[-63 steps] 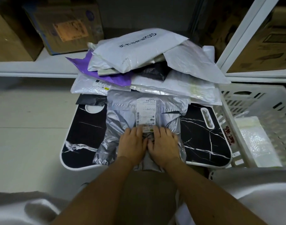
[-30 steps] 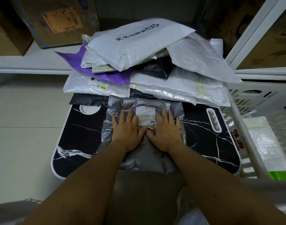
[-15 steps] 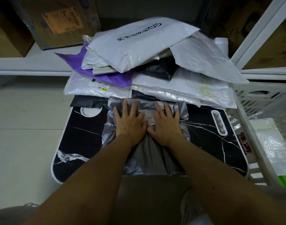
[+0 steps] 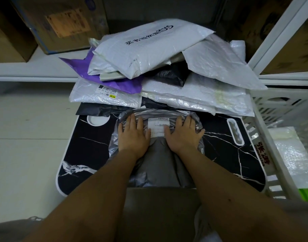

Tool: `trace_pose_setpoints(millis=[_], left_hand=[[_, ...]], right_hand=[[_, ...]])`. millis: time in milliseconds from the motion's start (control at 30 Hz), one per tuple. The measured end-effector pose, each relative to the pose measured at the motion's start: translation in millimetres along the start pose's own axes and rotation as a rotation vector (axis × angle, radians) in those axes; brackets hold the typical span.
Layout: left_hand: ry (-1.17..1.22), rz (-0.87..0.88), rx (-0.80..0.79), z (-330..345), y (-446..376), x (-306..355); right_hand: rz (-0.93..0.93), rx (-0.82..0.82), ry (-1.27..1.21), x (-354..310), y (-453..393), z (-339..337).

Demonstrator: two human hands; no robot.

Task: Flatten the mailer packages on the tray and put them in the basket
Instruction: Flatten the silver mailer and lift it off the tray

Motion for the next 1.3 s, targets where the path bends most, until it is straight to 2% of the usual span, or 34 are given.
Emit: trace_pose_setpoints(millis=[100, 167, 333, 500, 633, 967, 1133, 1300], left_hand=[[0.008, 0.103, -0.025, -5, 1, -20], [0.035, 0.105, -0.053, -16, 4, -25], [-0.024, -0.034, -0.065, -42, 36, 24], [-0.036, -0.092, -0.294, -7, 82, 27], [-0.033, -0.057, -0.239, 5, 94, 12], [-0.01, -0.024, -0.119, 11, 102, 2], [0.032, -0.244, -0.054, 14, 111, -7], [0.069, -0.427, -0.112, 8, 109, -6]], right_hand=[[-0.084, 0.033, -0.079, 10, -1, -3], [-0.141, 0.014, -0.11, 17, -2, -9], [-0.003, 0.076, -0.117, -15, 33, -25], [-0.02, -0.028, -0.15, -32, 92, 1], [-0.101, -0.027, -0.074, -15, 103, 24], [-0.132, -0.056, -0.011, -12, 104, 17], [-0.002, 0.016, 0.022, 12, 118, 23], [-0.013, -0.026, 0.002, 13, 117, 21]])
Point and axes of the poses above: each hand's wrist, its own y-axis away from the middle knuckle, its own z-axis out of the palm, x = y × z, the point moved 1 cm from there along -y, towards the middle knuckle, and after that the axes turned 3 degrees about -x, right-handed, at the moved point
